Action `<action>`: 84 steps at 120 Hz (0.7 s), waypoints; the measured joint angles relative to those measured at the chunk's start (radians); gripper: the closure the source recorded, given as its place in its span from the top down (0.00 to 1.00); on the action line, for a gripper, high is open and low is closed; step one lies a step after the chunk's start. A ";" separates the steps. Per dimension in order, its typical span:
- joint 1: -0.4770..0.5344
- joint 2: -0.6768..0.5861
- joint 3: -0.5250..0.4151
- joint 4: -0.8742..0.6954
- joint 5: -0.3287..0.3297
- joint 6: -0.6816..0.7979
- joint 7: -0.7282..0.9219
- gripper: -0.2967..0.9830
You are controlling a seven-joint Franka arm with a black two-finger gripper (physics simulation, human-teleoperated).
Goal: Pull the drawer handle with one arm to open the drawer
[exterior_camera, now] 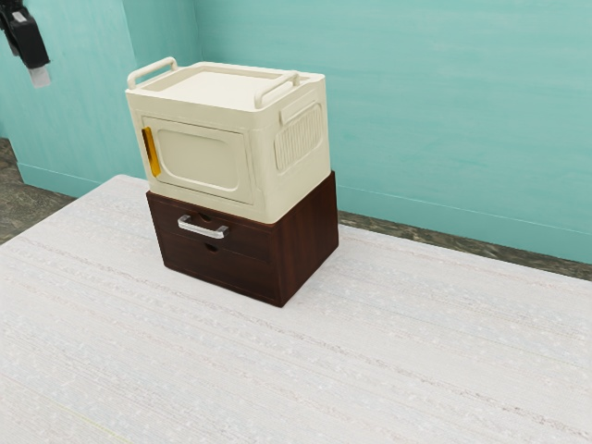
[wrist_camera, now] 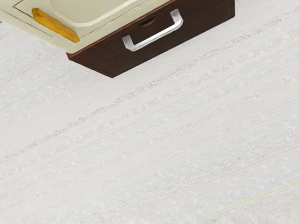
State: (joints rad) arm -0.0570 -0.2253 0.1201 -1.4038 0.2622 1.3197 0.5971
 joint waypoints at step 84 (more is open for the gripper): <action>-0.003 -0.149 0.190 -0.486 0.085 0.415 0.507 0.77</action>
State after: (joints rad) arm -0.0603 -0.3747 0.3100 -1.8894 0.3470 1.7352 1.1044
